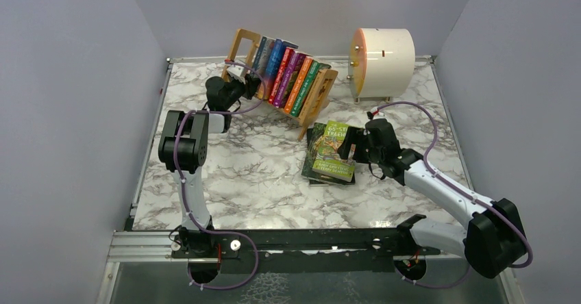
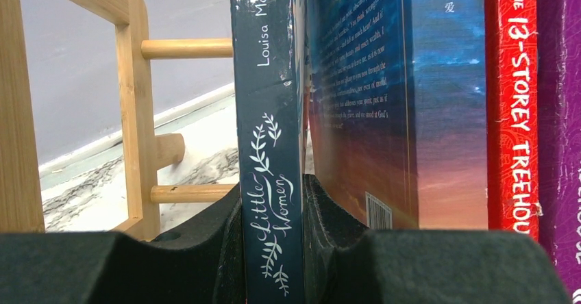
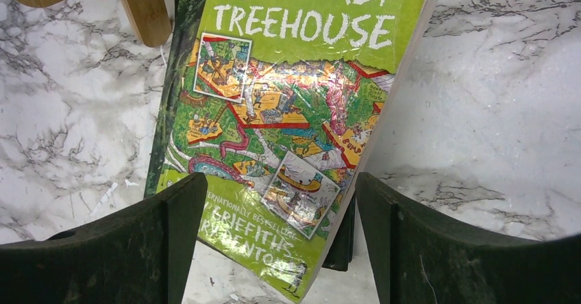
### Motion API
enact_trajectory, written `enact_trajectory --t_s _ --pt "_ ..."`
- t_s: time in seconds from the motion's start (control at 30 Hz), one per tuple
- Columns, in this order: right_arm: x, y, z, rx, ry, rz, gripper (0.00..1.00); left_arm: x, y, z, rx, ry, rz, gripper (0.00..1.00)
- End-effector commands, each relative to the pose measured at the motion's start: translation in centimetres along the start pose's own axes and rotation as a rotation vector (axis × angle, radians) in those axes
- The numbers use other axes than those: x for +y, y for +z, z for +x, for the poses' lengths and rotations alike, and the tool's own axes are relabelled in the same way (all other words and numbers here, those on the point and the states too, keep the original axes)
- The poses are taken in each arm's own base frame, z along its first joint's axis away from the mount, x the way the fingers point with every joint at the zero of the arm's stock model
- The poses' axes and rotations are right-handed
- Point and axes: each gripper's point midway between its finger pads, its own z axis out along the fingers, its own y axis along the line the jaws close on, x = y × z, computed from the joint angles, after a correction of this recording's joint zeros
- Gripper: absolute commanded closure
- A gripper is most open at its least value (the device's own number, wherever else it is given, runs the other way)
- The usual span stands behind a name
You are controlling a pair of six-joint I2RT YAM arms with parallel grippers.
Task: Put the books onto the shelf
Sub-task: Place the book on the shelf.
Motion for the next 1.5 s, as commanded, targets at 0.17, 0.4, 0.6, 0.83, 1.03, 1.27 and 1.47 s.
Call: enact_trajectory --t_s 0.17,0.4,0.6,0.83,1.03,1.27,1.47 --pt "0.2 0.1 0.1 0.011 0.003 -0.006 0.21 -0.8 0.2 -1.7 -0.056 0.001 0.044 1.0" --pt "0.2 0.0 0.3 0.012 0.006 -0.01 0.21 -0.9 0.1 -0.8 -0.038 -0.024 0.048 1.0" --pt "0.1 -0.1 0.3 0.011 0.005 -0.008 0.21 -1.1 0.2 -0.7 -0.037 -0.039 0.057 0.84" --pt "0.2 0.1 0.4 0.014 0.007 -0.014 0.21 -2.0 0.2 -1.0 -0.042 -0.037 0.104 0.8" --pt "0.3 0.0 0.4 0.01 0.008 -0.018 0.21 -2.8 0.1 -1.2 -0.043 -0.039 0.155 0.78" --pt "0.4 -0.1 0.3 0.007 0.009 -0.025 0.21 -3.5 0.0 -1.6 -0.046 -0.048 0.186 0.73" --pt "0.4 -0.2 0.3 0.004 0.008 -0.029 0.21 -3.2 -0.3 -1.9 -0.049 -0.054 0.157 0.61"
